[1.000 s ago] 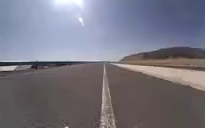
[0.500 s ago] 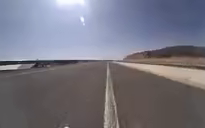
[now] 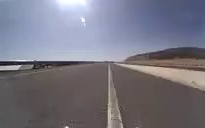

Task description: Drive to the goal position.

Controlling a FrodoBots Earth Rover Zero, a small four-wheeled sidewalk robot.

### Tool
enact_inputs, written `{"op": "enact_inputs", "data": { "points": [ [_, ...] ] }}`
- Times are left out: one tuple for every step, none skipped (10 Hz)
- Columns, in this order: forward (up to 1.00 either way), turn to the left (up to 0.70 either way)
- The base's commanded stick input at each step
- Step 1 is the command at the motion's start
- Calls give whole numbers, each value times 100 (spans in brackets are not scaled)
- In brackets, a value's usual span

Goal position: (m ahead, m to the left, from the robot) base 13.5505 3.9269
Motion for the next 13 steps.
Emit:
{"op": "enact_inputs", "data": {
  "points": [
    [100, 0],
    [100, 0],
    [100, 0],
    [100, 0],
    [100, 0],
    [100, 0],
    [100, 0],
    [100, 0],
    [100, 0],
    [100, 0],
    [100, 0],
    [100, 0],
    [100, 0]
  ]
}}
